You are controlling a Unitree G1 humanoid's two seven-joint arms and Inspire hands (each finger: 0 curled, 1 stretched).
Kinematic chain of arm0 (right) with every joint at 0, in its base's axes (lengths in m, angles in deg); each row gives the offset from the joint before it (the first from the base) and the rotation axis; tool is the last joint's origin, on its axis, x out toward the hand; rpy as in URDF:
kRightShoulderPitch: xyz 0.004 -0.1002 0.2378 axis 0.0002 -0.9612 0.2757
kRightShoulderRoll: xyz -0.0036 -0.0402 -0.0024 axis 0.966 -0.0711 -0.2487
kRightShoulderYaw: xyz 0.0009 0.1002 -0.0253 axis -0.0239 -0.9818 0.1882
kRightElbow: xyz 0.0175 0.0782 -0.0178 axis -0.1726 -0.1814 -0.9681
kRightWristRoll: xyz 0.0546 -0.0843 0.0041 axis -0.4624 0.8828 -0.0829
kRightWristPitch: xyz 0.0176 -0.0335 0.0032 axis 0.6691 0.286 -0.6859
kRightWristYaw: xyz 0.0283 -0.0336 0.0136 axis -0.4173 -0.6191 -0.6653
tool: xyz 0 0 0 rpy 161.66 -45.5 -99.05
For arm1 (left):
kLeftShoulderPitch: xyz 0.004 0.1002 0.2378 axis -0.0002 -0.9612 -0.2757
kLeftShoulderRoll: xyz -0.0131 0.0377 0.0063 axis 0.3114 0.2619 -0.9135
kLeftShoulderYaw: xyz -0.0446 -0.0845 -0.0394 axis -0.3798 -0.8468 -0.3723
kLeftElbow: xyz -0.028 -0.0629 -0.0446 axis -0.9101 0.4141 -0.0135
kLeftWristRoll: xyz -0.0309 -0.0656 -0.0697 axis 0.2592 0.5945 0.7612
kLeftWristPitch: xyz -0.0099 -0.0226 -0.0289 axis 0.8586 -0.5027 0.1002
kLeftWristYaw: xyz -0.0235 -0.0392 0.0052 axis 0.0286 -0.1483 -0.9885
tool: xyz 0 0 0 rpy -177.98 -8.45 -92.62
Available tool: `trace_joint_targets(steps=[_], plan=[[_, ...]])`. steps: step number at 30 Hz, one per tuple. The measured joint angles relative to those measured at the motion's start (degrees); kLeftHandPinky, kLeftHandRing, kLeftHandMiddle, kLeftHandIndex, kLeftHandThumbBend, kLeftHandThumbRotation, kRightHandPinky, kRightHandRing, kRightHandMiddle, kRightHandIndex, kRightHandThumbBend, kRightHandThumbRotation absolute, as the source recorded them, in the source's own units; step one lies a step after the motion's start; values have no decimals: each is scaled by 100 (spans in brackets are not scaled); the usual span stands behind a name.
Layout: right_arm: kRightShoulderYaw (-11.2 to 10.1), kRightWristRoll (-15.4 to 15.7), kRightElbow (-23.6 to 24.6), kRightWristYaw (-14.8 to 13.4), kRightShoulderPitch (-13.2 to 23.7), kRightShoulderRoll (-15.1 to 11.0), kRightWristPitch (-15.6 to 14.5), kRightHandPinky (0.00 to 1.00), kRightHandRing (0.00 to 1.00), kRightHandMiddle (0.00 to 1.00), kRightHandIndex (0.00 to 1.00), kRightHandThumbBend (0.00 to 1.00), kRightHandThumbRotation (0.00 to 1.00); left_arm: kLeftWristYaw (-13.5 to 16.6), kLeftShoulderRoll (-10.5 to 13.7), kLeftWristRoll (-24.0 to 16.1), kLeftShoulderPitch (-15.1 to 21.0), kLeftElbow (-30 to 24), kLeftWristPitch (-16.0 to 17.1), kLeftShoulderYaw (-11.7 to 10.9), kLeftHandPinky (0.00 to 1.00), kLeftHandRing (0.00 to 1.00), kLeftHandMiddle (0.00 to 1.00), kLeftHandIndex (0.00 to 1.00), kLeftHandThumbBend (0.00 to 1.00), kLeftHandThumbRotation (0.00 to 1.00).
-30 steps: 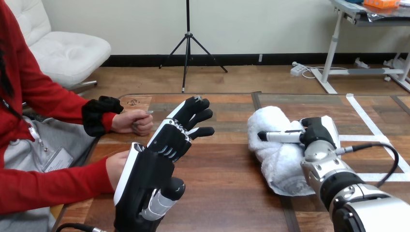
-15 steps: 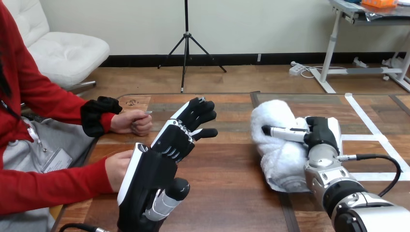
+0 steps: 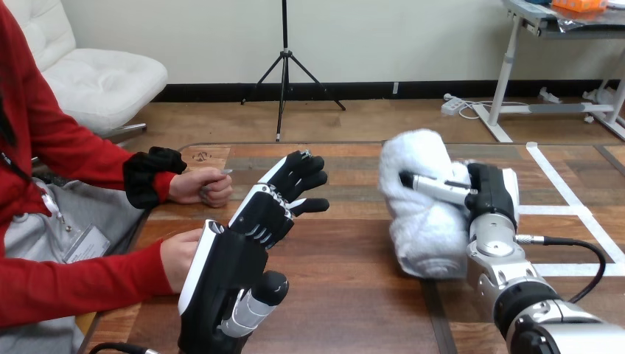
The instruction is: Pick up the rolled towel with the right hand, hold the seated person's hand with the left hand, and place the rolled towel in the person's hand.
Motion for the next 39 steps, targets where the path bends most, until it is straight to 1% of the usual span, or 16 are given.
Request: trace_joint_targets(steps=[3, 7, 12, 17, 21, 25, 28, 32, 35, 36, 39], plan=[[-91, -140, 69, 173, -62, 13, 235, 35, 41, 48, 47, 80, 0, 3, 5, 0, 0, 3, -2, -9, 75, 87, 88, 88, 100, 85], [-159, -280, 198, 354, -142, 32, 452, 35, 41, 48, 47, 79, 0, 41, 12, -42, 0, 3, -2, -40, 76, 87, 89, 88, 100, 86], [-247, -432, 352, 618, -242, 52, 715, 36, 41, 49, 47, 77, 0, 178, 21, -233, -1, 3, -1, -144, 76, 87, 89, 89, 100, 88], [-283, -511, 504, 802, -345, 76, 975, 35, 41, 48, 47, 77, 0, 363, 54, -490, -4, 3, 3, -258, 76, 87, 89, 89, 100, 89], [-306, -566, 648, 969, -445, 107, 1186, 35, 40, 48, 46, 77, 0, 551, 101, -813, -4, 5, 76, -422, 78, 88, 90, 90, 100, 90], [-318, -646, 766, 1092, -527, 161, 1354, 34, 40, 48, 46, 78, 0, 738, 159, -1066, -1, 17, 225, -579, 81, 89, 90, 90, 100, 89], [-328, -720, 869, 1221, -609, 217, 1474, 34, 40, 47, 46, 78, 0, 960, 196, -1390, -1, 24, 378, -757, 82, 90, 91, 91, 100, 89], [-323, -733, 984, 1372, -733, 268, 1654, 34, 40, 47, 46, 79, 0, 1296, 264, -1927, 4, 17, 518, -1043, 85, 92, 93, 92, 100, 89], [-317, -737, 1079, 1483, -835, 295, 1740, 34, 41, 47, 46, 79, 0, 1550, 347, -2328, 3, -21, 514, -1246, 89, 94, 95, 94, 100, 88], [-315, -738, 1116, 1528, -878, 308, 1771, 34, 41, 47, 46, 79, 0, 1637, 384, -2484, -1, -50, 482, -1330, 90, 94, 95, 94, 100, 87], [-312, -741, 1169, 1642, -963, 350, 1856, 35, 41, 48, 46, 79, 0, 1808, 494, -2786, -26, -181, 324, -1499, 96, 97, 98, 96, 100, 83]])
